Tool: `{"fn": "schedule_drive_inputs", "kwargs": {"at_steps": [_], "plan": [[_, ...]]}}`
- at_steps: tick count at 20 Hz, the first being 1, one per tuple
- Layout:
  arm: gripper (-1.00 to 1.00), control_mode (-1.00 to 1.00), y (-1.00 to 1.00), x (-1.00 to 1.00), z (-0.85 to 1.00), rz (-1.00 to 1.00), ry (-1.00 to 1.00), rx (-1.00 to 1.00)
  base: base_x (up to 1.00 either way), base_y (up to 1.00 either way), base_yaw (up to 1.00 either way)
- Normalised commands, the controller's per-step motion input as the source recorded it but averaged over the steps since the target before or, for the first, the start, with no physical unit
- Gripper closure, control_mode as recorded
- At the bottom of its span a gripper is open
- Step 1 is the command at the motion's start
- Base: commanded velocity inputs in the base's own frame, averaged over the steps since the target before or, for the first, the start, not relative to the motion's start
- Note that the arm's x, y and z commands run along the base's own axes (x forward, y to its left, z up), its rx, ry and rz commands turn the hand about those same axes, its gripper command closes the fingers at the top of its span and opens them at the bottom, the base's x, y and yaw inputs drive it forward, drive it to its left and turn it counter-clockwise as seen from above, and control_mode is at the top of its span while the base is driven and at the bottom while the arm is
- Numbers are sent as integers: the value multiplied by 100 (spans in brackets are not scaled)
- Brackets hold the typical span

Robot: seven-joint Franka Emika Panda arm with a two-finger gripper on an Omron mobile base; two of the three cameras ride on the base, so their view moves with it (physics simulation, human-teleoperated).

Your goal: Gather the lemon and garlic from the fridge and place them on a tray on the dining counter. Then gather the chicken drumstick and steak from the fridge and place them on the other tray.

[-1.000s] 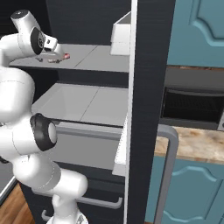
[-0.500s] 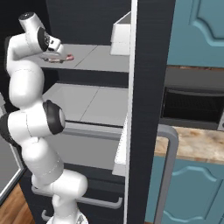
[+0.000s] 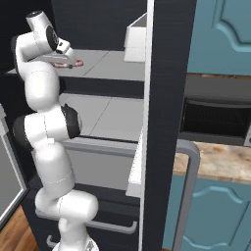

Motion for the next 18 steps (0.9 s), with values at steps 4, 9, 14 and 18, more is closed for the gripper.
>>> {"fn": "schedule_drive_inputs", "kwargs": {"at_steps": [4,9,14,18], "plan": [[100,-100,1,0,-29,0,1,0,0,0,0],[100,-100,-8,-23,-17,0,-8,0,0,0,0],[100,-100,-47,-86,-4,2,-22,3,0,0,0],[100,-100,-54,-100,-15,7,-24,9,0,0,0]]}}
